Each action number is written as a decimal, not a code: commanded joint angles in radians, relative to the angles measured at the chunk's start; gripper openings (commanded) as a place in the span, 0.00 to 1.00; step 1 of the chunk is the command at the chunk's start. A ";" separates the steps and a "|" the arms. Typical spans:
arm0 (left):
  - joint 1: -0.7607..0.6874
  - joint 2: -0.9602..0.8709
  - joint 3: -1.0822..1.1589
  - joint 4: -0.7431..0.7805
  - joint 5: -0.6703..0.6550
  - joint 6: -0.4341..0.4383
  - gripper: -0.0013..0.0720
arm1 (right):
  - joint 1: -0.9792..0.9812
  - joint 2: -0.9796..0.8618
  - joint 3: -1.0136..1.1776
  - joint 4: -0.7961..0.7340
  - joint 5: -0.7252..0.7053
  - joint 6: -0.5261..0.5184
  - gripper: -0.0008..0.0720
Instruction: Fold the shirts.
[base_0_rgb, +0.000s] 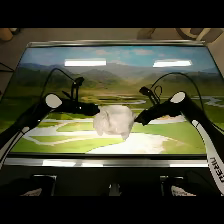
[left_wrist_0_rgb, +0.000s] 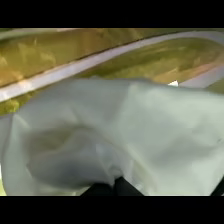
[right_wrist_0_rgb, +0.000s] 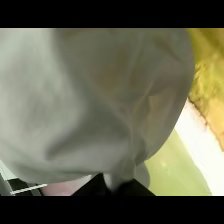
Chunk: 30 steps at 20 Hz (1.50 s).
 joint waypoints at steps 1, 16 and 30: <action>0.017 0.114 0.200 0.036 -0.055 0.077 0.05 | 0.003 0.163 0.195 -0.019 0.047 -0.003 0.04; 0.055 0.479 0.756 0.265 0.216 0.099 0.05 | 0.003 0.679 0.623 -0.149 -0.176 0.307 0.04; 0.062 -0.256 0.756 0.397 0.227 -0.008 0.05 | 0.004 0.169 0.040 -0.094 -0.041 0.494 0.04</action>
